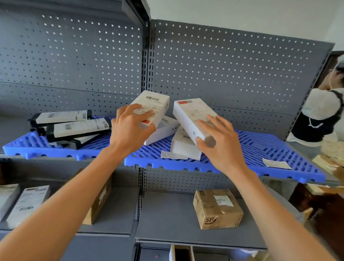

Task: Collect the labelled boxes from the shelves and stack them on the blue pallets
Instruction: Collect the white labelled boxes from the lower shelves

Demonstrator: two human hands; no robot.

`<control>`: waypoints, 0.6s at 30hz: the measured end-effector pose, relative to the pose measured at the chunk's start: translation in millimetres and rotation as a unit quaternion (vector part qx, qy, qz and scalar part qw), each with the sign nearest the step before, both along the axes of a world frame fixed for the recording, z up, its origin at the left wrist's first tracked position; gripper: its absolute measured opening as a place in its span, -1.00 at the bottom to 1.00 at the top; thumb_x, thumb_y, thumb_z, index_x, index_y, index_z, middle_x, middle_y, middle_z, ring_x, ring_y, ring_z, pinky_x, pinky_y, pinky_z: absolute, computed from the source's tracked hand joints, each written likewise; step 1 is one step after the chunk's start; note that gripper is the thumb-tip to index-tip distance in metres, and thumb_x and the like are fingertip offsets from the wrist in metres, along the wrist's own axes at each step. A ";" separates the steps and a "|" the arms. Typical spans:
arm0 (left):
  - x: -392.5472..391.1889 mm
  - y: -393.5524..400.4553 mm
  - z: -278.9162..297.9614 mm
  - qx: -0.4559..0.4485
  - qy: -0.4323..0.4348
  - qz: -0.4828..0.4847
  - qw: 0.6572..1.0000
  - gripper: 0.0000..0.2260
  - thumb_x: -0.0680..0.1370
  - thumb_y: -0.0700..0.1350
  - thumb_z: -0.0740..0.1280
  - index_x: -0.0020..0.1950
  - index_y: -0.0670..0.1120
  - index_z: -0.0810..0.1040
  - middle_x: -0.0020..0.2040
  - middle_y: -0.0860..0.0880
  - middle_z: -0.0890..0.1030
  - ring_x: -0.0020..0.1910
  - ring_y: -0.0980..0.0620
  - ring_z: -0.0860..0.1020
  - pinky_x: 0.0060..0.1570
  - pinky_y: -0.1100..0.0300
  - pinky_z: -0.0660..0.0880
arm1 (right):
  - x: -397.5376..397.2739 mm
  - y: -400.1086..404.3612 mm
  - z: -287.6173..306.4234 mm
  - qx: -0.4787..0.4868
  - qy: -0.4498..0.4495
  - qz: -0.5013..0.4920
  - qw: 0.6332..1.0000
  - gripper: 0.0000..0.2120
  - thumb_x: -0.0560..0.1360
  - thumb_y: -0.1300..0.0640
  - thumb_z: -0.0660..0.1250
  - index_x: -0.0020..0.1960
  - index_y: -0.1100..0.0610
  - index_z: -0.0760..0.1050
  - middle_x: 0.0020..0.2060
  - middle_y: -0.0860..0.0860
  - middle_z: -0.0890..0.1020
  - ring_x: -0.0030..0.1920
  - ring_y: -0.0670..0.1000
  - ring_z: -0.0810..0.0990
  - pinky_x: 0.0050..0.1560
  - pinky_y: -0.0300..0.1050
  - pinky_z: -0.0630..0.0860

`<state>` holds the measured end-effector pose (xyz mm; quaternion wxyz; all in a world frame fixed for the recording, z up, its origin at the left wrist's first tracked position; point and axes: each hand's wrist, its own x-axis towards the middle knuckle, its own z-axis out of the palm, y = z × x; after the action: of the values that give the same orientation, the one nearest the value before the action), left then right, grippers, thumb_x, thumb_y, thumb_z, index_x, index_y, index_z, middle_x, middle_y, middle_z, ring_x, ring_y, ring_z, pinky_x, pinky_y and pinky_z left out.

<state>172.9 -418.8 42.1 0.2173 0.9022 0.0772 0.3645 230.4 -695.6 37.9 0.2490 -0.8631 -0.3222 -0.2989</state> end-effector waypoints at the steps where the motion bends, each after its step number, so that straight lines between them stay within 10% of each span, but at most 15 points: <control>1: 8.4 1.2 1.3 -0.004 0.007 0.002 1.000 -0.50 0.47 0.23 0.28 0.37 0.10 0.57 0.45 0.04 0.44 0.43 -0.10 0.25 0.32 -0.24 0.37 | 5.1 4.6 0.0 -0.001 0.003 0.000 1.000 -0.52 0.53 -0.09 0.36 0.44 -0.09 0.44 0.49 -0.03 0.38 0.53 0.08 0.20 0.35 0.34 0.34; 18: 32.6 -12.2 -3.5 0.072 0.110 0.072 0.989 -0.51 0.61 0.23 0.19 0.52 0.11 0.38 0.54 0.03 0.35 0.55 -0.10 0.17 0.36 -0.31 0.30 | 24.6 24.7 -6.7 -0.056 0.035 0.021 0.998 -0.56 0.56 -0.17 0.22 0.41 -0.08 0.41 0.41 -0.12 0.42 0.45 0.04 0.26 0.23 0.23 0.43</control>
<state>205.5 -431.1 38.7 0.1148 0.9421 0.1393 0.2825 255.0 -670.9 31.2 0.2177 -0.8787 -0.3477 -0.2442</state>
